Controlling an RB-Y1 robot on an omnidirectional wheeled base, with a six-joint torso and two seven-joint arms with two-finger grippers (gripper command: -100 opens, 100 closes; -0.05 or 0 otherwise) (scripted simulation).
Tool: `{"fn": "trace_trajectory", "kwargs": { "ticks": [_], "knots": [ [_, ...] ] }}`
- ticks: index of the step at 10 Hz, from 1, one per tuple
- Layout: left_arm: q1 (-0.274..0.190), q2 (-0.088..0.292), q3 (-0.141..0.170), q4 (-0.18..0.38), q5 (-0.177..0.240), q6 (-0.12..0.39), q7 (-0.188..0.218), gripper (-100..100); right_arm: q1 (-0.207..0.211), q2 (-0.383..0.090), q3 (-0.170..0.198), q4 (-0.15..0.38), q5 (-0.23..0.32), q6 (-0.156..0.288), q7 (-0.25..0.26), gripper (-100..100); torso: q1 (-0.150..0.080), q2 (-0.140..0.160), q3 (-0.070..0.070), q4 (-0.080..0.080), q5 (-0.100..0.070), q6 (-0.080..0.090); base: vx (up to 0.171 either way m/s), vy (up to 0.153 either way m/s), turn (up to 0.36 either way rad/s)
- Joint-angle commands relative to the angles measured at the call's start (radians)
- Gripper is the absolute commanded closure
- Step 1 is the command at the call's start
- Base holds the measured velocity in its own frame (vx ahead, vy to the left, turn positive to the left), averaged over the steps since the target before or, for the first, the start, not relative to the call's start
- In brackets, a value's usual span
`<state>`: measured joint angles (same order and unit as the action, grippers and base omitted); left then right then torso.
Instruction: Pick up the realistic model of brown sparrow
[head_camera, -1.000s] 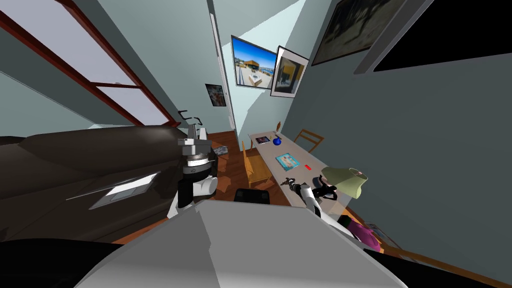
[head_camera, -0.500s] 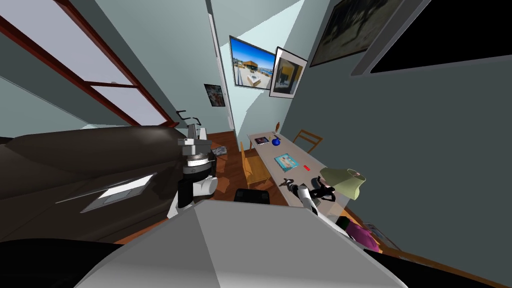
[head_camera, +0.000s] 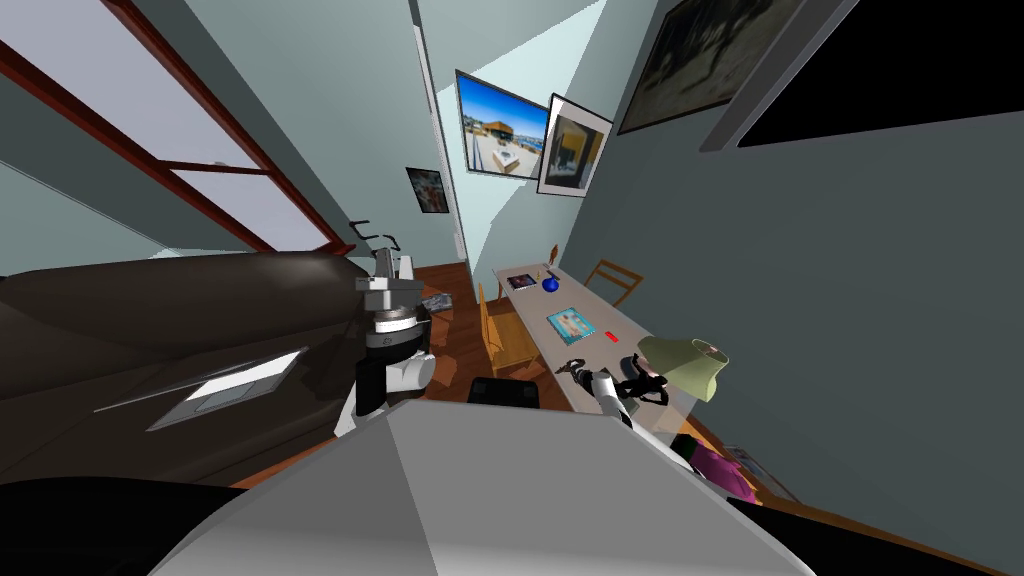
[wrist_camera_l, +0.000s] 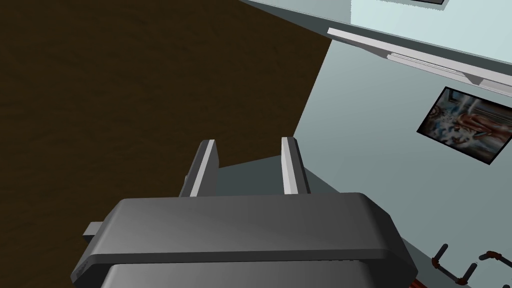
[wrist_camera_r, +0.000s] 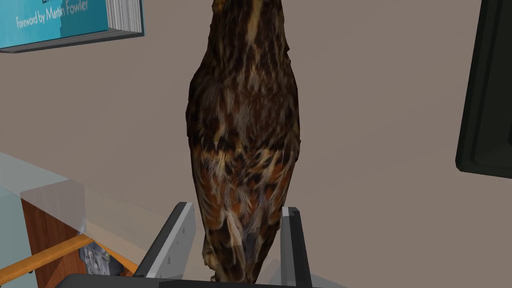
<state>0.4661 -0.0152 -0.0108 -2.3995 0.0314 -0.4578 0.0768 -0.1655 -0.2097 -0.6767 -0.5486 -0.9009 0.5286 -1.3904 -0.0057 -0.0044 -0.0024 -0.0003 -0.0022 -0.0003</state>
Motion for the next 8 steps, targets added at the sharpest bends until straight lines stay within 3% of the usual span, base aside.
{"fn": "trace_trajectory", "kwargs": {
  "ticks": [1,3,4,5,8],
  "knots": [
    [0.0,0.0,0.0,0.0,0.0,0.0,0.0,0,0.0,0.0,0.0,0.0,0.0,0.0,0.0,100,0.0,0.0,0.0,0.0,0.0,0.0,0.0,0.0,0.0],
    [0.0,0.0,0.0,0.0,0.0,0.0,0.0,0,0.0,0.0,0.0,0.0,0.0,0.0,0.0,100,0.0,0.0,0.0,0.0,0.0,0.0,0.0,0.0,0.0],
    [0.0,0.0,0.0,0.0,0.0,0.0,0.0,0,0.0,0.0,0.0,0.0,0.0,0.0,0.0,0,0.0,0.0,0.0,0.0,0.0,0.0,0.0,0.0,0.0],
    [0.0,0.0,0.0,0.0,0.0,0.0,0.0,0,0.004,-0.017,0.002,-0.024,0.011,0.024,-0.029,100,0.0,0.0,0.0,0.0,0.0,0.0,-0.033,0.035,0.03],
    [0.0,0.0,0.0,0.0,0.0,0.0,0.0,0,0.0,-0.057,0.002,-0.032,0.017,0.062,-0.058,100,0.007,0.005,0.003,0.001,0.001,0.0,-0.065,0.093,0.013]
  ]
}}
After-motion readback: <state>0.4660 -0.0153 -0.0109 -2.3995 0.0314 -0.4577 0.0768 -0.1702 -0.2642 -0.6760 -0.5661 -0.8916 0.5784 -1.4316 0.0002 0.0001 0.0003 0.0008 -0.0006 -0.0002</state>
